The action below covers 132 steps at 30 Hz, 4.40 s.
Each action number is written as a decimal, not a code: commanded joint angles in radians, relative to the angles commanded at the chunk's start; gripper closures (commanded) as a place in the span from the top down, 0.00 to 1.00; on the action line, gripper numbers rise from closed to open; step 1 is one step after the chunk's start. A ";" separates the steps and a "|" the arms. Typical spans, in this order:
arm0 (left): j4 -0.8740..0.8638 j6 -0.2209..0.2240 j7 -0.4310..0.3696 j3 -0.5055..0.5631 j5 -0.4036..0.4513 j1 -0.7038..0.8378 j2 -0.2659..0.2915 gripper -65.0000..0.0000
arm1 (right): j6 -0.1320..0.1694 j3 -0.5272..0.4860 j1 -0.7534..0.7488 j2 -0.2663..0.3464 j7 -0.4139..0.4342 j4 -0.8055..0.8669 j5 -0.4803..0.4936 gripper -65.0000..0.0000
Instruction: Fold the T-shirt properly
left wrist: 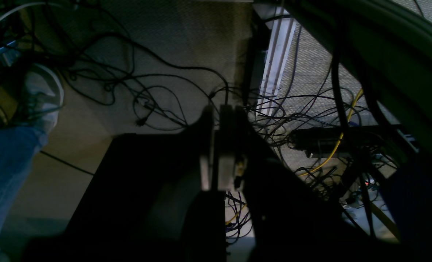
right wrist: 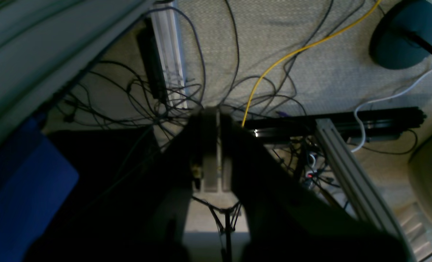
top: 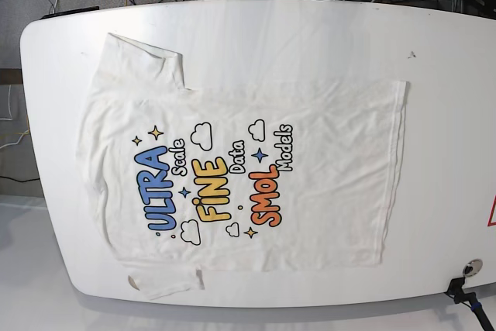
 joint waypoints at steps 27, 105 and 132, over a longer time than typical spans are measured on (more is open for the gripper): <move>0.010 -0.004 -0.006 -0.001 -0.001 0.014 -0.006 0.02 | -0.006 0.001 -0.007 0.002 0.005 0.007 -0.001 0.00; 0.003 -0.012 -0.068 -0.003 0.001 0.040 -0.008 0.00 | -0.010 0.008 -0.026 0.006 0.051 0.047 -0.013 0.00; 0.000 -0.007 -0.061 0.001 -0.001 0.050 -0.016 0.01 | -0.030 0.008 -0.032 0.009 0.059 0.056 -0.005 0.00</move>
